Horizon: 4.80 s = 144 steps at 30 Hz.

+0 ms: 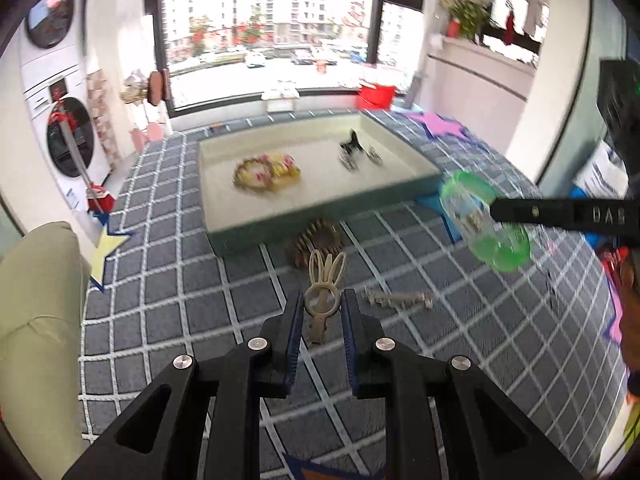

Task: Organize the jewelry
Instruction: 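Carry bangle and beige clip over the tray and open both tools to release them, then withdraw both tools from the tray toward the silver hair clip and bead bracelet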

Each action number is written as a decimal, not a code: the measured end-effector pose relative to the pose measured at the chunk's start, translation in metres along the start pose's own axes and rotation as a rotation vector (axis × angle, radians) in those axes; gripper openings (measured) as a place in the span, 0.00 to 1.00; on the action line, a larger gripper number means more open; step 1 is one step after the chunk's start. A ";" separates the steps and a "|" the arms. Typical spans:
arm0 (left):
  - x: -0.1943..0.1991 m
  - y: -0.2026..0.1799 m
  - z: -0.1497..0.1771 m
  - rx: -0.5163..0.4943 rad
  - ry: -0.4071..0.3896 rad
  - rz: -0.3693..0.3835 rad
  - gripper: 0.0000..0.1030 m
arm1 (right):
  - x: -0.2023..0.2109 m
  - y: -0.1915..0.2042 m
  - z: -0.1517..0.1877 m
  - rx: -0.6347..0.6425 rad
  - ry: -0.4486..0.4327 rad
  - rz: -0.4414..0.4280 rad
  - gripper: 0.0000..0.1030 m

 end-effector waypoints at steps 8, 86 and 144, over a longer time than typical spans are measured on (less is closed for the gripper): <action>-0.007 0.003 -0.039 0.042 -0.052 -0.016 0.32 | -0.011 -0.008 -0.039 -0.006 -0.010 0.010 0.07; -0.142 0.022 -0.116 0.068 0.004 -0.184 0.43 | -0.114 -0.060 -0.096 -0.099 0.026 0.047 0.64; -0.055 0.040 -0.001 0.112 0.147 -0.087 1.00 | -0.035 0.013 0.033 0.158 0.082 -0.033 1.00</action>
Point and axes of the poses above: each gripper's, at about its wrist camera, not at the fingertips, and x roughly against the way its jaws point, y to its left, z to its underside, the point moved 5 cm from there along -x, roughly the way its jaws point, and after that the axes turned 11 degrees about x, right-handed, at the moved point
